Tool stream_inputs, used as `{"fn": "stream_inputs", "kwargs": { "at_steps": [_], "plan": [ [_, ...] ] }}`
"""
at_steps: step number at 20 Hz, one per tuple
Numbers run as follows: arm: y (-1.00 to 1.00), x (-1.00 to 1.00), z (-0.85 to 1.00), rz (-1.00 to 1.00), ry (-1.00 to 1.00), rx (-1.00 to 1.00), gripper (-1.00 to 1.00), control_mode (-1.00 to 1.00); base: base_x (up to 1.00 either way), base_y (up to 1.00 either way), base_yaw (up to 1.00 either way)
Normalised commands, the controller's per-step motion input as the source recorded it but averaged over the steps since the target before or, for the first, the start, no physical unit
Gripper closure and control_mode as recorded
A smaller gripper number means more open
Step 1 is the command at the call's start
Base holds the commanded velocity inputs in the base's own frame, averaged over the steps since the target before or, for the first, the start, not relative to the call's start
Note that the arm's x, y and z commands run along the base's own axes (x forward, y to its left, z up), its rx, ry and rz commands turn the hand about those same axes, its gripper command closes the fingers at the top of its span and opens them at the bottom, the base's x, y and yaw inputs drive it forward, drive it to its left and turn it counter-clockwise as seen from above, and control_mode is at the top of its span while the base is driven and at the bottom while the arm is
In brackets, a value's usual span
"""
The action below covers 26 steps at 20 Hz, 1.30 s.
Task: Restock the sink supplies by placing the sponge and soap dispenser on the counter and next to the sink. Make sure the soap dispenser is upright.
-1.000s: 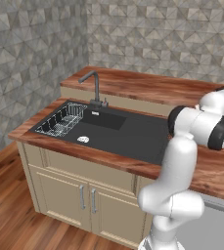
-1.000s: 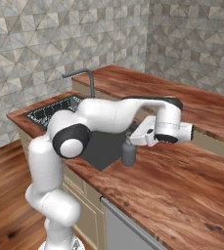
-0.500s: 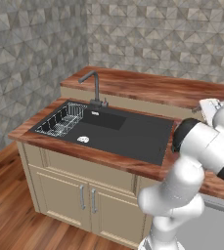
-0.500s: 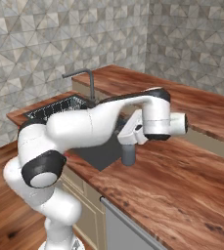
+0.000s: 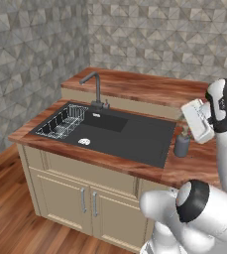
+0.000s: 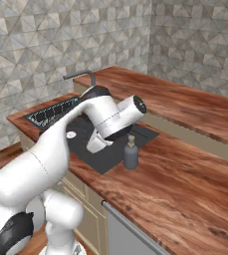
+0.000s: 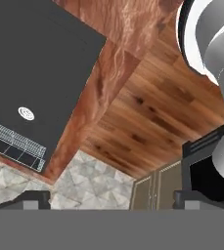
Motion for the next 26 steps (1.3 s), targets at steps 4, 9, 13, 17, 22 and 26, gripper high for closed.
{"fn": "stream_inputs", "kwargs": {
  "at_steps": [4, 9, 13, 17, 22, 26],
  "plan": [
    [0.65, -0.56, 0.07, 0.22, -0.17, -0.39, -1.0, -1.0, 0.0, 0.0, 0.0],
    [0.27, -0.48, 0.01, 0.31, -0.21, -0.31, -1.0, -1.0, 0.0, 0.0, 0.0],
    [0.14, -0.01, 0.0, 0.39, -0.08, -0.1, -1.0, -1.0, 0.0, 0.0, 0.0],
    [0.17, 0.0, -0.16, 0.4, 0.0, -0.06, -1.0, -1.0, 0.0, 0.0, 0.0],
    [0.06, 0.06, -0.31, 0.34, 0.02, -0.02, -1.0, -1.0, 0.0, 0.0, 0.0],
    [0.08, 0.05, -0.23, 0.17, 0.01, -0.07, -1.0, -1.0, 0.0, 0.0, 0.0]
  ]
}}
